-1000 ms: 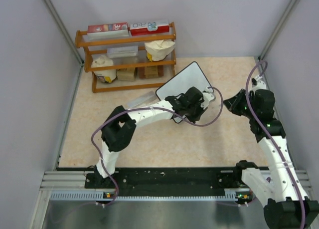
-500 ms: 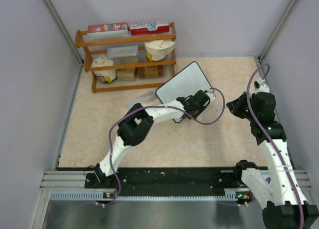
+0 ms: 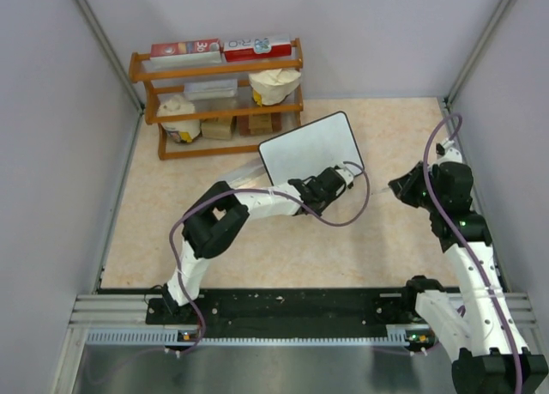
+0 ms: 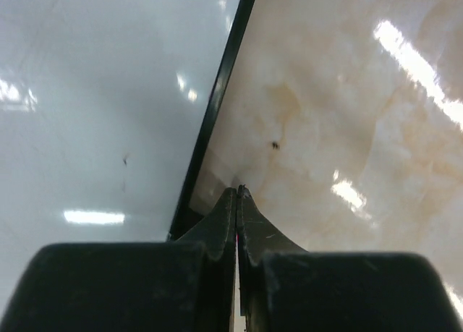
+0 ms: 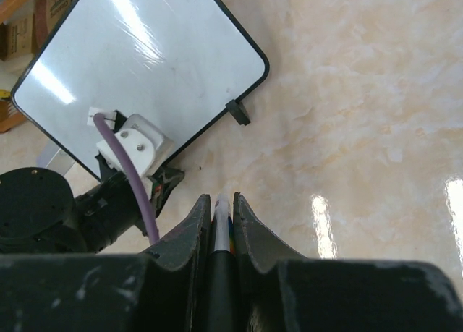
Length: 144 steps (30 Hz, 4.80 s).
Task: Write a sentence on the whiteboard
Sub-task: Move the whiteboard stand to the center of the board.
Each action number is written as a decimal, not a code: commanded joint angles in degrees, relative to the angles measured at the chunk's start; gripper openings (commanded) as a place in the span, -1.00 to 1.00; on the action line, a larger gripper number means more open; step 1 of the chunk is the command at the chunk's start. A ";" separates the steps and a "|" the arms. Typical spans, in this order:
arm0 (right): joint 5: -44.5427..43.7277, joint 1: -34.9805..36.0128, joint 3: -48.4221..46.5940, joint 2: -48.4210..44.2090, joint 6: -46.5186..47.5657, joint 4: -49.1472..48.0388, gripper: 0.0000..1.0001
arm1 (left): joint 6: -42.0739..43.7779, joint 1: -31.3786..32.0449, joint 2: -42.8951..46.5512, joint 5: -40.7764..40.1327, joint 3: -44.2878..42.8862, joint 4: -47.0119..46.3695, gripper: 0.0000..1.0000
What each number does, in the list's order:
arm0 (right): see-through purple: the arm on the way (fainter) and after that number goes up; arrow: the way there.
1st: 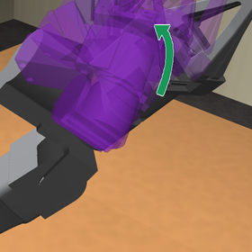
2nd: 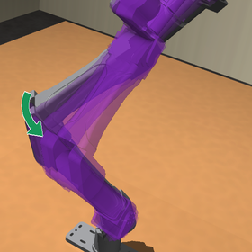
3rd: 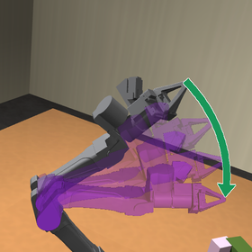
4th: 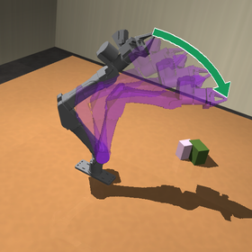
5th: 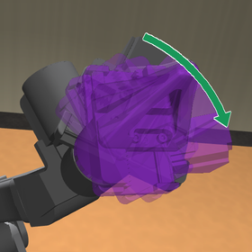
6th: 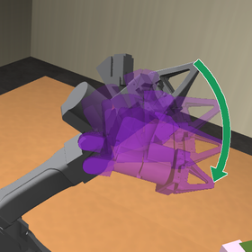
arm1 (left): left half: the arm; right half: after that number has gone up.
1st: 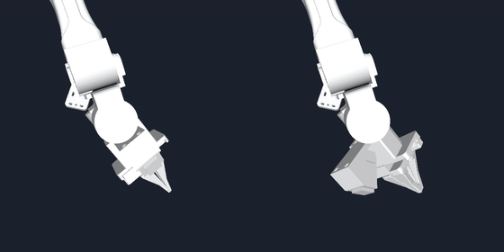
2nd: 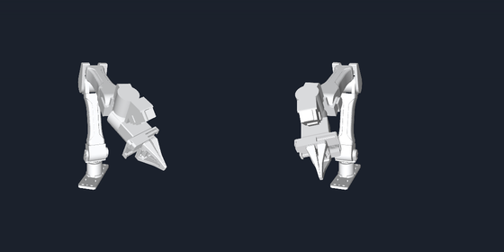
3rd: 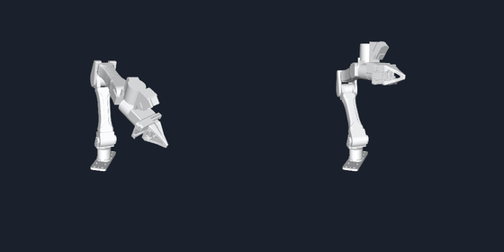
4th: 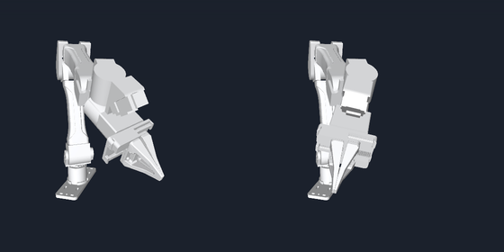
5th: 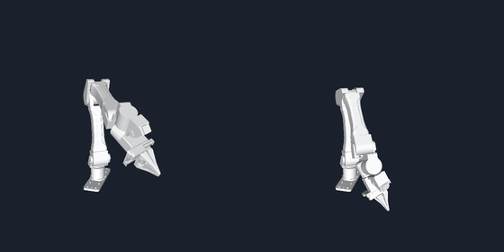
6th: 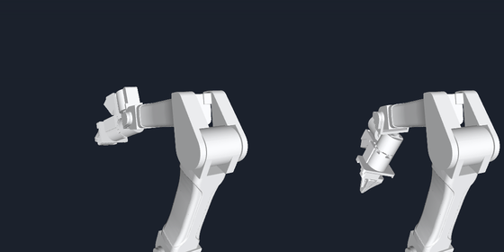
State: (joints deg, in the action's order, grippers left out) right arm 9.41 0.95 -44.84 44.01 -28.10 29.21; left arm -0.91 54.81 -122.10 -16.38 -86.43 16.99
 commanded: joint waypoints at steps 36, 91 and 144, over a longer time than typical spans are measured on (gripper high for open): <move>4.39 -0.60 1.42 -1.38 0.76 -2.76 -1.00 | -41.10 -0.56 2.22 -7.35 4.26 12.80 0.20; 12.83 -0.60 4.32 -1.99 -2.31 -6.89 -1.00 | -56.29 14.78 24.10 -4.80 31.50 20.80 -1.00; 10.54 -0.69 -3.50 -8.59 -2.40 -1.35 -1.00 | -36.63 23.42 22.62 -4.80 25.62 -0.91 -1.00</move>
State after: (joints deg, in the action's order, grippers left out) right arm 20.51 0.95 -44.40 35.31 -31.11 28.99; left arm -41.15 78.37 -99.96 -21.23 -58.81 20.32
